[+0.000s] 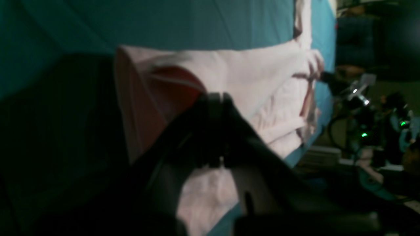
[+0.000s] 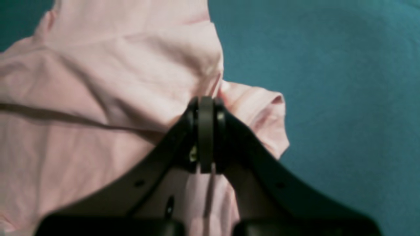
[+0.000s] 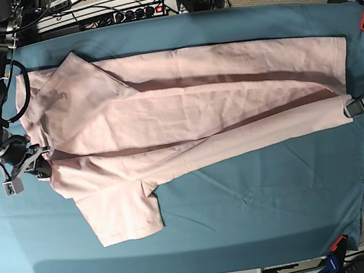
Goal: Fold the T-shirt properly
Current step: 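Pull both held side edges outward, stretching the shirt lengthwise, then lay the stretched shirt flat and open both grippers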
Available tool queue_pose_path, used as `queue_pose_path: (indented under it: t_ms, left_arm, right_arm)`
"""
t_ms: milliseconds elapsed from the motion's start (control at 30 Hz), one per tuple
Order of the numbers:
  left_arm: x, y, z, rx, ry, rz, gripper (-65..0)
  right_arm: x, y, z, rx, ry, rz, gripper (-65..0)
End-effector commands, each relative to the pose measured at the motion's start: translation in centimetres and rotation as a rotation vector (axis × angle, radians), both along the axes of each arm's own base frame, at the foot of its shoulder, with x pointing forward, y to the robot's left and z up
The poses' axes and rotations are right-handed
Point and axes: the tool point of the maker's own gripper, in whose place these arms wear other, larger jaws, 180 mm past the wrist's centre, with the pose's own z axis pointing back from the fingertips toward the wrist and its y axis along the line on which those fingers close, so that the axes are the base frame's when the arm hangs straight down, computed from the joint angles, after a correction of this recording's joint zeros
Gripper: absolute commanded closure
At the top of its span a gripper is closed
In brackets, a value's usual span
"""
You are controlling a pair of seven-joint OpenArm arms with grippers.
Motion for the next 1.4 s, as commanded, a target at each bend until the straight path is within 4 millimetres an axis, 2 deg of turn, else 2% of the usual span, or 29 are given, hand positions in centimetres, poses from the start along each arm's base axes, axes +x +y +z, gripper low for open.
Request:
queue_pose_path:
  t_ms: [0, 267, 400, 600, 700, 833, 1033, 1367]
  left_arm:
    - [0.8, 1.3, 2.1, 0.03, -0.063, 0.006, 0.0]
    - [0.5, 1.0, 2.4, 0.056, -0.076, -0.018, 0.0]
    - [0.4, 1.2, 2.5, 0.061, -0.076, -0.016, 0.0]
    - [0.5, 1.6, 2.7, 0.068, -0.081, -0.008, 0.0]
    - [0.5, 1.6, 2.7, 0.068, -0.08, -0.008, 0.0]
    - [0.3, 1.6, 2.5, 0.068, -0.075, -0.011, 0.0]
    - [-0.2, 1.6, 1.9, 0.068, -0.055, -0.015, 0.0]
    - [-0.4, 2.3, 2.2, 0.085, -0.054, -0.008, 0.0]
  right_arm:
    - [0.8, -0.9, 2.5, -0.019, -0.069, -0.004, 0.0]
    - [-1.2, -0.2, 1.9, -0.065, -0.036, 0.036, 0.0]
    - [-1.8, -1.3, 1.8, -0.098, -0.017, 0.034, 0.0]
    - [-2.0, -3.8, 3.3, -0.17, -0.014, 0.027, 0.0]
    - [-2.1, -4.1, 3.5, -0.179, -0.009, 0.026, 0.0]
    - [-2.6, -4.1, 2.9, -0.176, 0.008, 0.028, 0.0]
    - [-4.4, -4.2, 0.9, -0.182, 0.08, 0.033, 0.0]
    - [-4.6, -4.8, 1.0, -0.216, 0.09, 0.032, 0.0]
